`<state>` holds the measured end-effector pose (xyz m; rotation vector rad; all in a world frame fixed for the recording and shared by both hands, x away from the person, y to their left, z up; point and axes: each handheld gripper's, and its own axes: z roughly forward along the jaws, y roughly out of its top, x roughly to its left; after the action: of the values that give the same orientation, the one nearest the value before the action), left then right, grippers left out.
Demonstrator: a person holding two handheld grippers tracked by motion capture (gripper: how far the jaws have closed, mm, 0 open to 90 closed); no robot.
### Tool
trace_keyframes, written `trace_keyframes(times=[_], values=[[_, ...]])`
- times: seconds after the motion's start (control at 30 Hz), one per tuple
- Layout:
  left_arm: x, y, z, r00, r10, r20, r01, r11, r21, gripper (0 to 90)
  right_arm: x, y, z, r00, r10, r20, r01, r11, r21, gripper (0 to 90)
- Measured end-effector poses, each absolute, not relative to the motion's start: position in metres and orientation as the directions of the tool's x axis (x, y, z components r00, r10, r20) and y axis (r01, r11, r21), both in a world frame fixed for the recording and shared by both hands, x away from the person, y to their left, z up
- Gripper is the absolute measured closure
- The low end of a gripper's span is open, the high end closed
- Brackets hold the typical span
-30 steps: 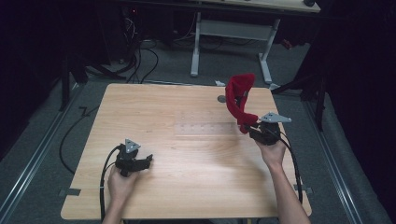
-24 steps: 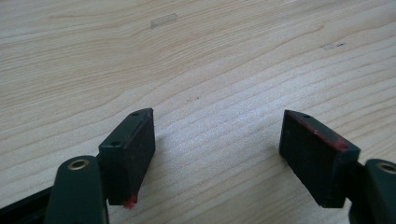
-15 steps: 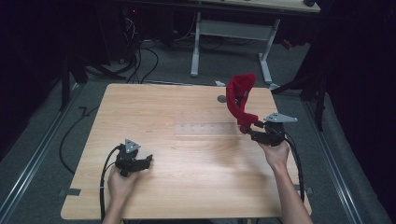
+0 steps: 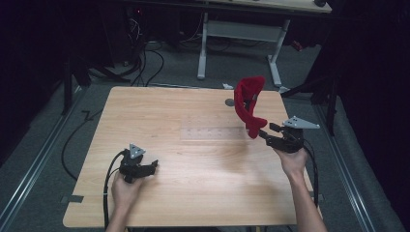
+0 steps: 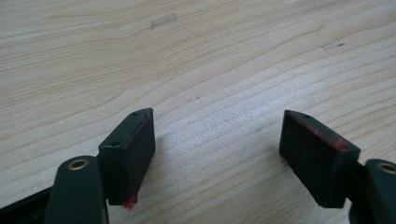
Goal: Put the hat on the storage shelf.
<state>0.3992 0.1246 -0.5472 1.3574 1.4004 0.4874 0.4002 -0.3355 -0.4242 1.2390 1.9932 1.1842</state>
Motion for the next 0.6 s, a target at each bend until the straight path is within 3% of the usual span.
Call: trace_keyframes(times=[0.6], values=[[0.399,0.125,-0.547,0.225,0.890,-0.397,0.451,0.266,0.852,26.9,0.373,-0.359,-0.414,-0.412,0.902,0.131,0.445,0.074,0.892,43.2]])
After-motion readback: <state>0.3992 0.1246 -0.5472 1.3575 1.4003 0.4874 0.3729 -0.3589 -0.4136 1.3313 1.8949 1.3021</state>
